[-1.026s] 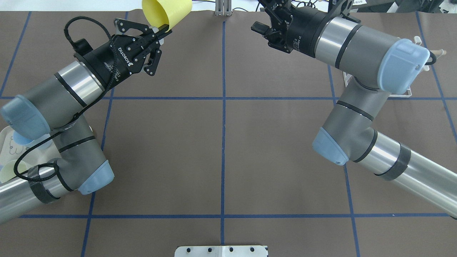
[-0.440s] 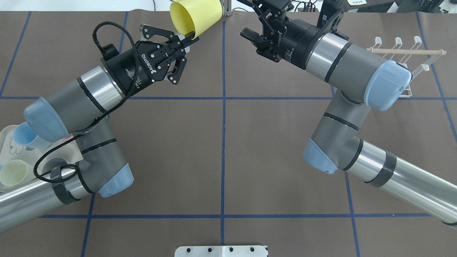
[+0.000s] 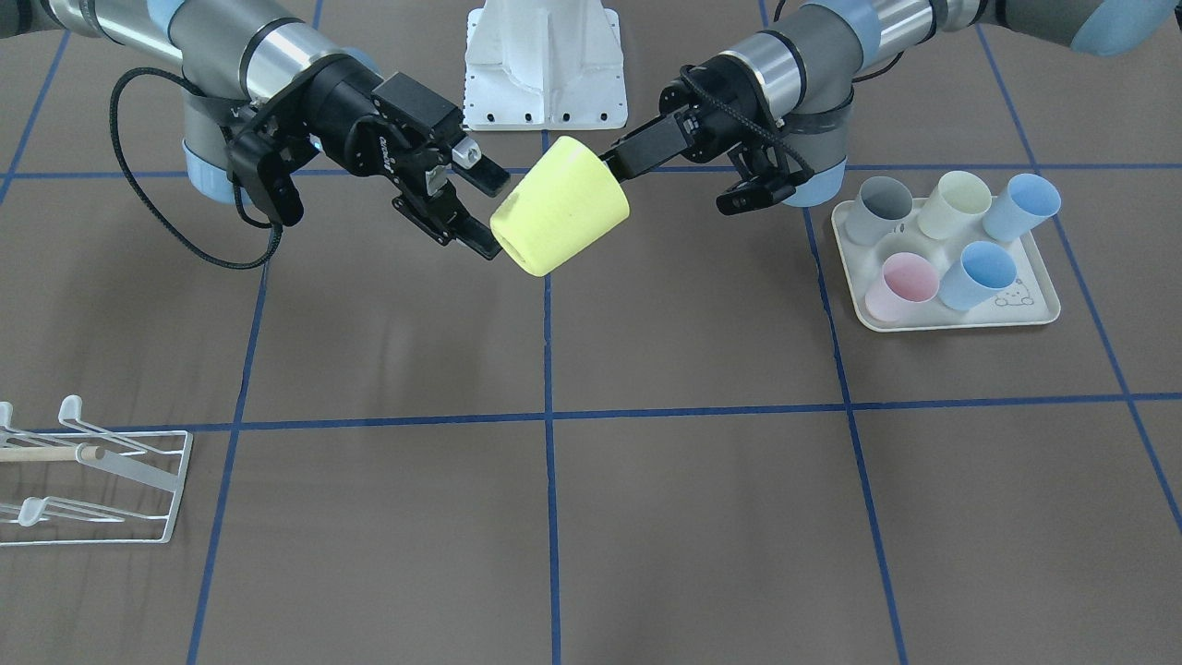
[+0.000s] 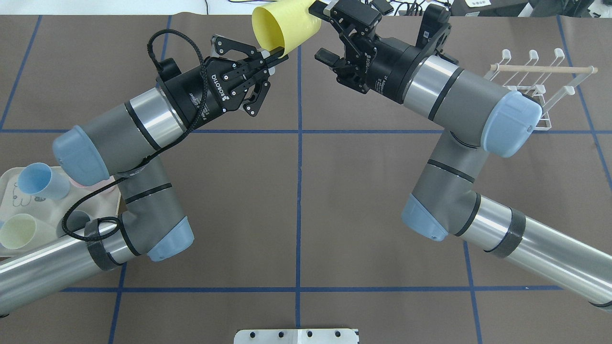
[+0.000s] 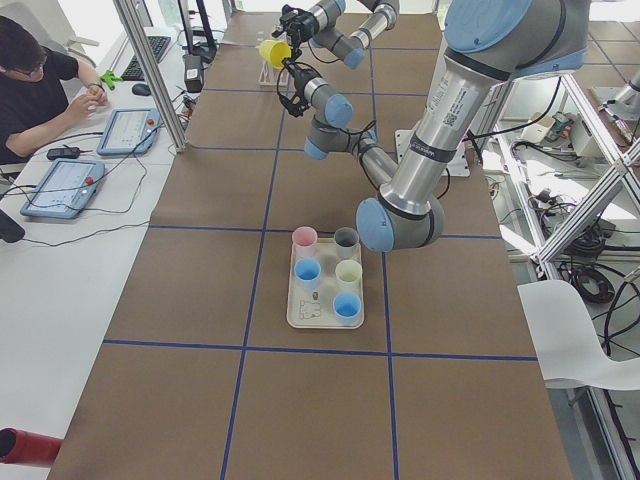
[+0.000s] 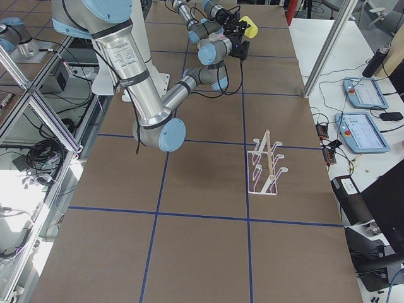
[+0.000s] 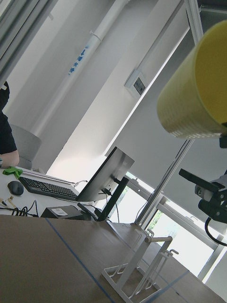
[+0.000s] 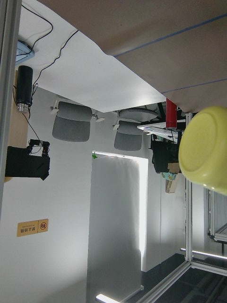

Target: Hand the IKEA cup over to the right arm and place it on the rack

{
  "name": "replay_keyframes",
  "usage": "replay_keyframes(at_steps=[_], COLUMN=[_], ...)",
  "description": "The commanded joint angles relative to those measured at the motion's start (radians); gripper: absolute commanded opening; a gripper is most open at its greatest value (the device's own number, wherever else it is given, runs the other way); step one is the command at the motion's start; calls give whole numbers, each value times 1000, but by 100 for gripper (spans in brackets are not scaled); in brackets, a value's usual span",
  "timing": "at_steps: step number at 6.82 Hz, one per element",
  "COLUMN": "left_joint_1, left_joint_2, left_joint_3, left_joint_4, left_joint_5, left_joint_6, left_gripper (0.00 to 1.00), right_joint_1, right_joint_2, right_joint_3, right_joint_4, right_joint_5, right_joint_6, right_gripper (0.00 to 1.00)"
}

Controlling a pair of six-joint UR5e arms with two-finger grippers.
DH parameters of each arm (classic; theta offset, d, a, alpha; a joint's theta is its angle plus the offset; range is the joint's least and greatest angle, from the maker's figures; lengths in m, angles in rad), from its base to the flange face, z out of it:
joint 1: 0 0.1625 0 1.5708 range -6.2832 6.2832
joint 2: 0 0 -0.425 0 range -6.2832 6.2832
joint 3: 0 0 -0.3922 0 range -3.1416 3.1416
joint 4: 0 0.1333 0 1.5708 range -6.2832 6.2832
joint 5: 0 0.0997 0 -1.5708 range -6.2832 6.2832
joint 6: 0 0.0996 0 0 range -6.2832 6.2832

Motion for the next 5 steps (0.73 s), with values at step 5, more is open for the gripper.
replay_keyframes(at_steps=[5], left_joint_1=[28], left_joint_2=[-26], left_joint_3=[6], left_joint_4=[-4], left_joint_5=[-1], left_joint_6=[0], left_gripper=[0], right_joint_1=[-11], right_joint_2=[2], right_joint_3=[-1], right_joint_4=[11], right_joint_5=[-9], right_joint_6=[44], right_gripper=[100])
